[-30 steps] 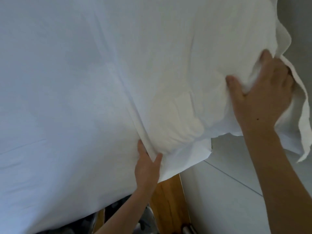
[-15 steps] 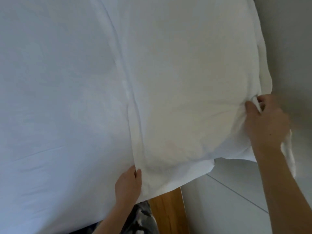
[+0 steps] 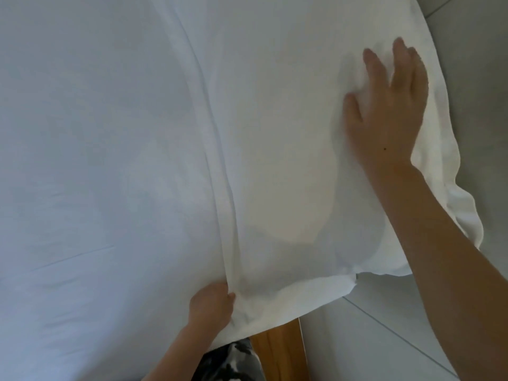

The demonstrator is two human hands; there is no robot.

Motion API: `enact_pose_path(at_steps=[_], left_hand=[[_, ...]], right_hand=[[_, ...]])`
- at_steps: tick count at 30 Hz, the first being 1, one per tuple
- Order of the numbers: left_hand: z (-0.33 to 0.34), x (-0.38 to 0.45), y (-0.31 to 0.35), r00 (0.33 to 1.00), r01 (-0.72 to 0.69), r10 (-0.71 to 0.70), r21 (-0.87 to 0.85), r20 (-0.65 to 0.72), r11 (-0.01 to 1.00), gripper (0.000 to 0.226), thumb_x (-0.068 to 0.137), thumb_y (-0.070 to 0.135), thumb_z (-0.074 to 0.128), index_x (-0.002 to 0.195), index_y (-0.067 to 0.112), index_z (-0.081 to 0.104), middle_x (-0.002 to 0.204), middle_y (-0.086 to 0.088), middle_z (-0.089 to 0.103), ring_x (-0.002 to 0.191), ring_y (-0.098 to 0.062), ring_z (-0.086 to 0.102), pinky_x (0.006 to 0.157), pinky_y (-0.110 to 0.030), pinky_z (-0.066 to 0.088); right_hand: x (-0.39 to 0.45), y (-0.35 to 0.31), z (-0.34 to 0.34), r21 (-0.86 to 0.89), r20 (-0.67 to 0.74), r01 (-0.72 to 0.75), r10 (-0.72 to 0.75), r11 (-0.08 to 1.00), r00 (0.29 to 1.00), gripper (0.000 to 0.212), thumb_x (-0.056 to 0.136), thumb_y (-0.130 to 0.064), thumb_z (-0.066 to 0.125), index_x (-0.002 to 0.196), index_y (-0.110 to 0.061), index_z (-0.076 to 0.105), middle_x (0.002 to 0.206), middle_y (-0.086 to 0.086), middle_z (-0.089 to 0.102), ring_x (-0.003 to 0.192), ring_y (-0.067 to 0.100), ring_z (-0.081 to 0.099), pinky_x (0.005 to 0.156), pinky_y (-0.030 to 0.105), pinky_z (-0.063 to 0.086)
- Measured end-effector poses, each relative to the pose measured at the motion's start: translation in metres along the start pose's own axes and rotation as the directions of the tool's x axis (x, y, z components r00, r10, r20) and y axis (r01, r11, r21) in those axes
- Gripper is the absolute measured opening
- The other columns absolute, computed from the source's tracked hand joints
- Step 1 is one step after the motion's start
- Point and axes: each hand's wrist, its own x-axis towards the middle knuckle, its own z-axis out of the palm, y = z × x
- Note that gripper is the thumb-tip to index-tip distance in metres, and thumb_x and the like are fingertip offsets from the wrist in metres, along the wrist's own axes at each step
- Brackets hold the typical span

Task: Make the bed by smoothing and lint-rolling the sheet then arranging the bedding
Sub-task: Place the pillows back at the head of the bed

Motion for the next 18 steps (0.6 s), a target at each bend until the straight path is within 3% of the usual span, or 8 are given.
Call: enact_pose_path(at_steps=[3, 5, 7, 8, 10, 13, 18], left_hand=[[-0.003, 0.006, -0.002, 1.0, -0.004, 0.004, 0.012, 0.011, 1.0, 0.031, 0.101, 0.035, 0.037, 0.124, 0.025, 0.054, 0.121, 0.004, 0.061, 0.113, -0.016, 0.057, 0.086, -0.026, 0.042], [-0.004, -0.001, 0.0, 0.998, 0.003, -0.005, -0.021, -0.066, 1.0, 0.021, 0.098, 0.039, 0.04, 0.101, 0.03, 0.059, 0.101, 0.008, 0.064, 0.097, -0.012, 0.061, 0.071, -0.023, 0.04], [-0.009, -0.013, -0.001, 0.976, 0.044, -0.067, -0.111, -0.207, 0.993, 0.027, 0.096, 0.043, 0.046, 0.075, 0.028, 0.052, 0.076, 0.007, 0.059, 0.074, -0.009, 0.058, 0.057, -0.022, 0.032], [-0.012, -0.019, -0.003, 0.958, 0.061, -0.102, -0.16, -0.267, 0.985, 0.03, 0.095, 0.043, 0.049, 0.07, 0.025, 0.048, 0.069, 0.006, 0.056, 0.067, -0.009, 0.055, 0.055, -0.023, 0.03], [-0.024, -0.028, -0.007, 0.932, 0.058, -0.125, -0.201, -0.34, 0.978, 0.028, 0.094, 0.039, 0.051, 0.072, 0.022, 0.047, 0.069, 0.005, 0.054, 0.066, -0.014, 0.055, 0.058, -0.027, 0.034], [-0.057, -0.035, -0.009, 0.932, 0.029, -0.078, -0.142, -0.355, 0.989, 0.019, 0.095, 0.037, 0.049, 0.092, 0.02, 0.058, 0.092, 0.002, 0.064, 0.088, -0.022, 0.063, 0.073, -0.03, 0.044], [-0.122, -0.068, -0.003, 0.927, -0.007, 0.015, 0.024, -0.374, 1.0, 0.027, 0.098, 0.034, 0.046, 0.112, 0.016, 0.06, 0.111, -0.007, 0.066, 0.104, -0.026, 0.062, 0.086, -0.031, 0.045]], right_hand=[[0.007, 0.027, 0.024, -0.019, 0.18, -0.074, 0.076, 0.997, 0.981, 0.06, 0.098, -0.046, 0.027, 0.153, -0.022, 0.02, 0.16, 0.016, 0.011, 0.147, 0.034, 0.01, 0.119, 0.046, 0.007], [-0.007, 0.052, 0.034, -0.044, 0.23, -0.114, 0.121, 0.992, 0.966, 0.063, 0.1, -0.048, 0.02, 0.154, -0.016, 0.012, 0.16, 0.017, 0.009, 0.148, 0.031, 0.008, 0.12, 0.044, 0.005], [-0.026, 0.068, 0.035, -0.056, 0.22, -0.081, 0.091, 0.995, 0.971, 0.063, 0.102, -0.043, 0.018, 0.153, -0.007, 0.014, 0.158, 0.021, 0.015, 0.147, 0.032, 0.012, 0.121, 0.041, 0.006], [-0.035, 0.072, 0.031, -0.051, 0.216, -0.064, 0.074, 0.997, 0.974, 0.062, 0.102, -0.041, 0.019, 0.152, -0.004, 0.017, 0.157, 0.023, 0.018, 0.146, 0.033, 0.015, 0.121, 0.04, 0.008], [-0.055, 0.078, 0.024, -0.034, 0.23, -0.058, 0.064, 0.998, 0.971, 0.059, 0.103, -0.037, 0.022, 0.15, -0.001, 0.022, 0.155, 0.024, 0.024, 0.145, 0.035, 0.019, 0.121, 0.04, 0.011], [-0.096, 0.086, 0.005, 0.015, 0.289, -0.066, 0.059, 0.998, 0.955, 0.058, 0.103, -0.035, 0.025, 0.148, 0.001, 0.028, 0.151, 0.026, 0.03, 0.143, 0.038, 0.024, 0.12, 0.04, 0.012], [-0.169, 0.085, -0.036, 0.009, 0.504, -0.152, 0.127, 0.988, 0.854, 0.065, 0.101, -0.042, 0.019, 0.147, 0.003, 0.026, 0.152, 0.027, 0.027, 0.142, 0.039, 0.026, 0.119, 0.046, 0.018]])
